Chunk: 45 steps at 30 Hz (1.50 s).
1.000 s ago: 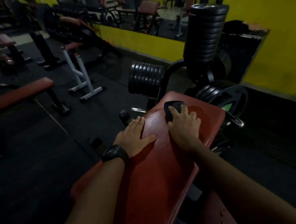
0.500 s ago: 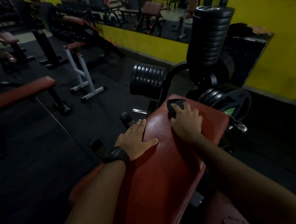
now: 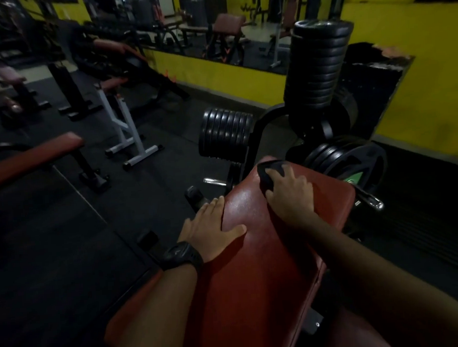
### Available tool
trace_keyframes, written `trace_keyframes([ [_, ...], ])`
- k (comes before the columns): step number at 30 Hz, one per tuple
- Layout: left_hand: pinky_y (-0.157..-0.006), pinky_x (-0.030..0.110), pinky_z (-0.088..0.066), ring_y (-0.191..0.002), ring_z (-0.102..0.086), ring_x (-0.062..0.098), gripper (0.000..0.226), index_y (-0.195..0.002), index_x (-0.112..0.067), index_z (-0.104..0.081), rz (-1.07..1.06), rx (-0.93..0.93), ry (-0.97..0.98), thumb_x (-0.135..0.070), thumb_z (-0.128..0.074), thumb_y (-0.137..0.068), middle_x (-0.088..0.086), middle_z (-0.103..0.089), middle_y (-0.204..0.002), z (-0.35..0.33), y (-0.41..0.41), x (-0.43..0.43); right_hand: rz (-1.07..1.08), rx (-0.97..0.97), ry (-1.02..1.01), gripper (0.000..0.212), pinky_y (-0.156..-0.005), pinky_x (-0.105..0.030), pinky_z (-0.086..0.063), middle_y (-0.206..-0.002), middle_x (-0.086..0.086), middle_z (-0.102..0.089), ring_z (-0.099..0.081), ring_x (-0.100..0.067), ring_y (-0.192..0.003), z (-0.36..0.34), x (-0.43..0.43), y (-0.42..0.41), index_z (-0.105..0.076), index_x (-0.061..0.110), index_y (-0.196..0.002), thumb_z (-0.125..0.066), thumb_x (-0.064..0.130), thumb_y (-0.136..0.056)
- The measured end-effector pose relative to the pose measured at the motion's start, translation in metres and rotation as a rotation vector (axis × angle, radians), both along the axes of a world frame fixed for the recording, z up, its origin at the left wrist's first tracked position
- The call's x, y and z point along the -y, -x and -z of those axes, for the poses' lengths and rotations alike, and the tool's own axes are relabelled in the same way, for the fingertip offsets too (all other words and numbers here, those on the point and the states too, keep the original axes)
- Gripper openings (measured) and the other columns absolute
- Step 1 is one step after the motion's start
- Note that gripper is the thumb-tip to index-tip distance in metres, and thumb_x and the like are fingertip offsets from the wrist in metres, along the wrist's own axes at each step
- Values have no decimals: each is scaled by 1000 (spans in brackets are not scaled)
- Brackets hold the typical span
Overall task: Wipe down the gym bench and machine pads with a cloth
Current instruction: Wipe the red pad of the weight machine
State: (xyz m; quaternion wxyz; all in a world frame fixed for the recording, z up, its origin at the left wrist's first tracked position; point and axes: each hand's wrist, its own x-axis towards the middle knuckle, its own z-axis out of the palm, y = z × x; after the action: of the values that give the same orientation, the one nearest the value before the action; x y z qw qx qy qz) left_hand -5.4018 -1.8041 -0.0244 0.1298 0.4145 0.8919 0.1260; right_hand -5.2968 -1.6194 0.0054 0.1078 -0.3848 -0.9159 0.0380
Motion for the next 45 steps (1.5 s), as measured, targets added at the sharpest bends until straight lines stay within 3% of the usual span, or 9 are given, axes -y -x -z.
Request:
trace_keyframes([
  [8,-118,55,-28,-155,-15,13,105,-162,-29,-11,-25,-22,-17,-88,-36,-79,-8,-16,-169,3,10,-13,-317,-19,-39,54,-98,-44,-43,-158,-1,-35,-50,-32,-125,4,34,27,-38,42,-151,-50,41,-98],
  [11,-120,56,-24,-156,-12,14,106,-163,-27,-8,-15,-9,8,-87,-32,-79,-8,-12,-170,1,9,-12,-207,77,-47,55,-96,-48,-43,-158,-3,-35,-49,-37,-126,1,0,32,-35,41,-152,-48,42,-98],
  [16,-120,54,-26,-155,-14,14,109,-163,-26,-9,-12,-10,2,-88,-27,-76,-6,-14,-169,1,8,-12,45,6,51,55,-95,-49,-46,-147,-10,-40,-50,-39,-118,-1,6,9,-40,32,-149,-52,40,-96],
  [21,-109,48,-40,-147,-35,13,108,-154,-27,-34,-26,-57,-61,-94,-21,-70,-8,-39,-158,3,12,-15,-319,-30,-33,56,-97,-44,-45,-156,-2,-36,-50,-31,-123,7,58,22,-40,41,-149,-53,43,-95],
  [23,-112,49,-38,-149,-30,14,100,-156,-26,-30,-26,-37,-44,-89,-32,-78,-6,-35,-161,2,11,-15,-375,14,-13,56,-98,-47,-46,-154,1,-39,-51,-31,-126,3,34,38,-39,43,-150,-52,43,-95],
  [26,-119,52,-28,-155,-17,15,99,-162,-24,-13,-13,-16,0,-82,-38,-86,-4,-19,-168,-2,9,-14,-240,115,-17,58,-102,-51,-40,-155,-2,-38,-45,-34,-133,-3,-10,44,-35,42,-152,-52,44,-97],
  [31,-120,54,-26,-155,-17,15,100,-163,-25,-11,-14,-14,-3,-84,-35,-85,-3,-19,-168,-1,8,-13,65,14,25,59,-97,-50,-43,-150,-10,-39,-48,-38,-123,-1,-3,8,-34,32,-154,-51,41,-98],
  [38,-117,47,-29,-154,-21,13,92,-162,-25,-16,-4,-47,-15,-80,-36,-91,-6,-22,-168,-4,10,-15,-242,18,-47,62,-97,-48,-42,-156,-7,-33,-45,-35,-128,1,48,6,-30,38,-154,-51,48,-96],
  [45,-116,56,-28,-155,-18,15,88,-163,-22,-12,-8,-49,23,-76,-26,-96,-4,-18,-169,-4,3,-12,147,20,90,63,-97,-55,-41,-153,-14,-33,-44,-42,-125,-5,-7,-25,-27,27,-157,-46,46,-99],
])
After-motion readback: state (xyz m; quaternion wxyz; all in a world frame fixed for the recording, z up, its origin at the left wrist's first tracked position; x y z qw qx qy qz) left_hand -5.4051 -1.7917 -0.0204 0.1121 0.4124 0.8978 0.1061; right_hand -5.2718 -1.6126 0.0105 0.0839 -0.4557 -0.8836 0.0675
